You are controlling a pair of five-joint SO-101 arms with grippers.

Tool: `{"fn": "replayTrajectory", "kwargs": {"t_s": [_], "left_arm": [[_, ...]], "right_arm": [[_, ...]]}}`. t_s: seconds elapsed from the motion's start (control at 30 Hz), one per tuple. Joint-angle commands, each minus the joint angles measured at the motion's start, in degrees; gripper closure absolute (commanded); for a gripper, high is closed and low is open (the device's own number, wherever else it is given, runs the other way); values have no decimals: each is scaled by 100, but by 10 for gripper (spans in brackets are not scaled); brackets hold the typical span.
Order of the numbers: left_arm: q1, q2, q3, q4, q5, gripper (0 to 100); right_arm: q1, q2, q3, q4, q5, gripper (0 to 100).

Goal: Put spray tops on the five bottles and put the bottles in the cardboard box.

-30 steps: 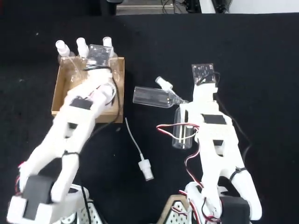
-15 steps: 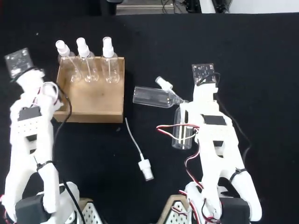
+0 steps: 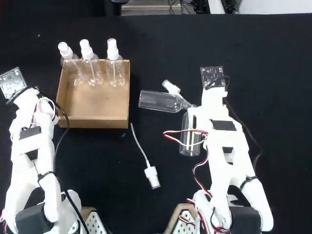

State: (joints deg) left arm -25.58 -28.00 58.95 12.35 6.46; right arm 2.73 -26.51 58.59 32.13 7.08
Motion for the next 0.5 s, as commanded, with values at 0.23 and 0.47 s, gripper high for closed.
{"fn": "replayTrajectory", "kwargs": {"t_s": [0.23, 0.47], "left_arm": [[1182, -897, -418, 1275, -53, 956], [1771, -1670, -66, 1468, -369, 956]], "right_arm": [[44, -251, 127, -457, -44, 727], [44, -251, 145, -448, -44, 727]]}}
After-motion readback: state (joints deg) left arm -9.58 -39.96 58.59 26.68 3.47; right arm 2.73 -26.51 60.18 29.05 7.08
